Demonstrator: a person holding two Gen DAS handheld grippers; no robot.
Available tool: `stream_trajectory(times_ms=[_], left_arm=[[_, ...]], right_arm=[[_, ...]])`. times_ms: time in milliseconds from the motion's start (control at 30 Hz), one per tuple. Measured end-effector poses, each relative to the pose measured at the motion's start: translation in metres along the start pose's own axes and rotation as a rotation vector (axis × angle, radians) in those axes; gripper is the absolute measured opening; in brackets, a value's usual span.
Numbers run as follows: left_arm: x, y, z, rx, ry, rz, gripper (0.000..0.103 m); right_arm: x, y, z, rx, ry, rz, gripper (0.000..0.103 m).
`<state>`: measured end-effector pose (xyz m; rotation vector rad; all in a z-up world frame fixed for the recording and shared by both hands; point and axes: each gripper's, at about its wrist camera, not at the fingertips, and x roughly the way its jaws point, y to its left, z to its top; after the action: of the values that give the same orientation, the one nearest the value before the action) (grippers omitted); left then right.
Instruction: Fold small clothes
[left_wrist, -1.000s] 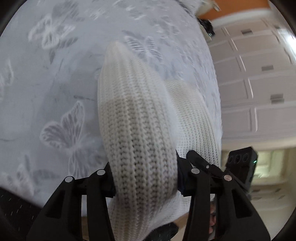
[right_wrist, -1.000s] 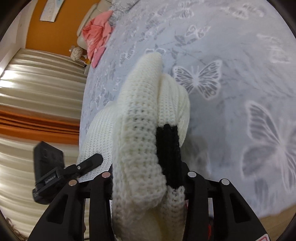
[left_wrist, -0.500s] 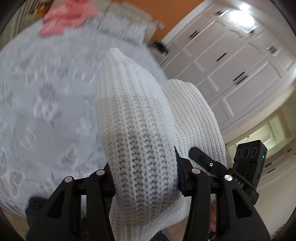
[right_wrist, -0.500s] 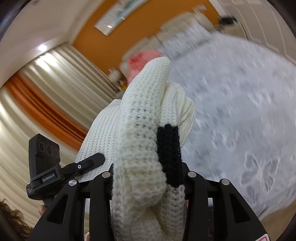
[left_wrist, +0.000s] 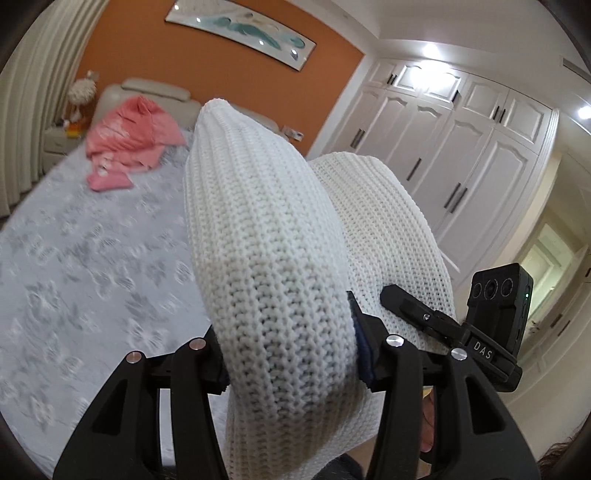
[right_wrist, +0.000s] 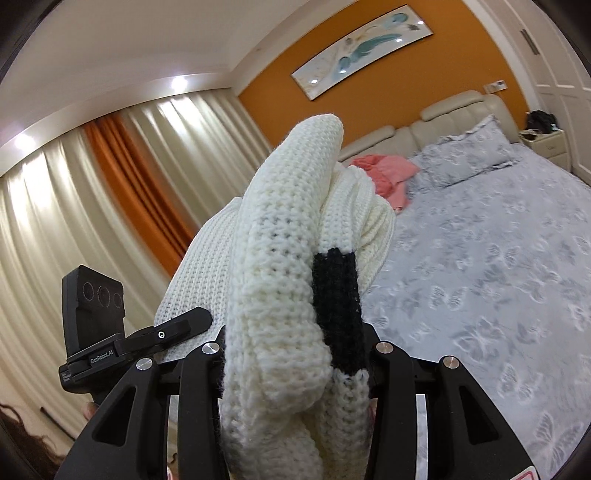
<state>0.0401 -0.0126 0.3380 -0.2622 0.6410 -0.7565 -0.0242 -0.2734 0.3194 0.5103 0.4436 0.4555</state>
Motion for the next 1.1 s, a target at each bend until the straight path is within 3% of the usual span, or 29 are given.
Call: stream_trajectory(times_ms=[167,300,633,733,800,833,900,967,1033,1100], left_arm=[[0.009,0.050,0.005,-0.025,-0.005,0.057,0.050],[0.040,0.112,-0.009,-0.090,0.035,0.082,0.050],[0.176,0.256,-0.127,-0.159,0.201,0.191,0.050],[0.210,0.287,-0.166,-0.193,0.258,0.214,0.050],[0.232,0.311,-0.200,-0.251,0.344,0.271,0.052],[0.236,0.322,-0.216,-0.307,0.392,0.304,0.056],[0.214,0.322,-0.222,-0.348,0.332,0.287,0.060],[0.190,0.314,-0.216,-0.332,0.295,0.339,0.066],[0.167,0.305,-0.208,-0.329,0.250,0.378,0.068],[0.156,0.296,-0.201,-0.303,0.241,0.419,0.068]], right_arm=[[0.077,-0.023,-0.010,0.034,0.077,0.029,0.040],[0.135,-0.048,-0.046,0.079,0.160,0.001,0.040],[0.258,-0.167,-0.188,0.256,0.391,-0.180,0.040],[0.283,-0.202,-0.231,0.309,0.507,-0.237,0.043],[0.291,-0.215,-0.252,0.336,0.594,-0.275,0.045],[0.283,-0.212,-0.255,0.322,0.591,-0.269,0.048],[0.260,-0.197,-0.244,0.240,0.540,-0.315,0.051],[0.238,-0.183,-0.228,0.180,0.471,-0.359,0.054],[0.232,-0.170,-0.215,0.152,0.432,-0.327,0.054],[0.242,-0.160,-0.211,0.106,0.458,-0.305,0.042]])
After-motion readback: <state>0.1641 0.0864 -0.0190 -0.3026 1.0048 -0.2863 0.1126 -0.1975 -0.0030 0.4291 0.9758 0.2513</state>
